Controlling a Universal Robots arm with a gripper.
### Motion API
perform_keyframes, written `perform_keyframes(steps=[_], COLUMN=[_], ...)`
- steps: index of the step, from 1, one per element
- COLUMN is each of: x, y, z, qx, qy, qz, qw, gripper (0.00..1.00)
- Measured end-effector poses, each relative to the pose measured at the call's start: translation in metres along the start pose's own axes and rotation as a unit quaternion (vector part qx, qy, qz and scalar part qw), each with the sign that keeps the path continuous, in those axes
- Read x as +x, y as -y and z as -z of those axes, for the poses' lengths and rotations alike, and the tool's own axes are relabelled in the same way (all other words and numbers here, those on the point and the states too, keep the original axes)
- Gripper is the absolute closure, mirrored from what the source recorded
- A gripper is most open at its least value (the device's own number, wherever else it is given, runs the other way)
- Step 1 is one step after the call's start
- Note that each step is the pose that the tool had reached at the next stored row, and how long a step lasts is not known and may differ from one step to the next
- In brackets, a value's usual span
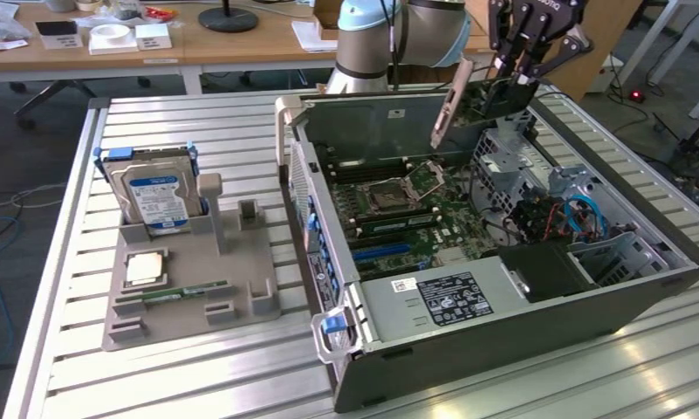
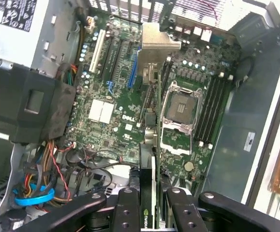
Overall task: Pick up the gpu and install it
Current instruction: 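Insert the gpu into the slot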
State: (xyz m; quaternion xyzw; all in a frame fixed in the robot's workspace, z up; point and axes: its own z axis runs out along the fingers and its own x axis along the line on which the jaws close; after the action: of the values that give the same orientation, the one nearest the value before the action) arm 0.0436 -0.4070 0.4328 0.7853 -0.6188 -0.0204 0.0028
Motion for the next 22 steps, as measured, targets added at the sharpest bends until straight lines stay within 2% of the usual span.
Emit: perform_keyframes(steps=[6, 13, 15, 19, 20, 22], x=[0.0, -0.0001, -0.0001, -0.0001, -0.0002, -0.0004], y=[-0.0002, -0.0005, -0.0008, -0.0007, -0.0008, -0.0021], z=[-0.0008, -0.0018, -0.0018, -0.0018, -0.002, -0.0029], qx=[0.0009, 0.002, 0.0022, 0.0022, 0.0026, 0.008], qy=[0.0006, 0.0017, 0.0019, 0.0019, 0.0019, 0.0011], qz=[-0.037, -0.077, -0.082, -0.082, -0.082, -0.082], qw=[0.9993, 0.997, 0.9966, 0.9966, 0.9966, 0.9966], gripper=[0.74, 0.74, 0.74, 0.74, 0.74, 0.74])
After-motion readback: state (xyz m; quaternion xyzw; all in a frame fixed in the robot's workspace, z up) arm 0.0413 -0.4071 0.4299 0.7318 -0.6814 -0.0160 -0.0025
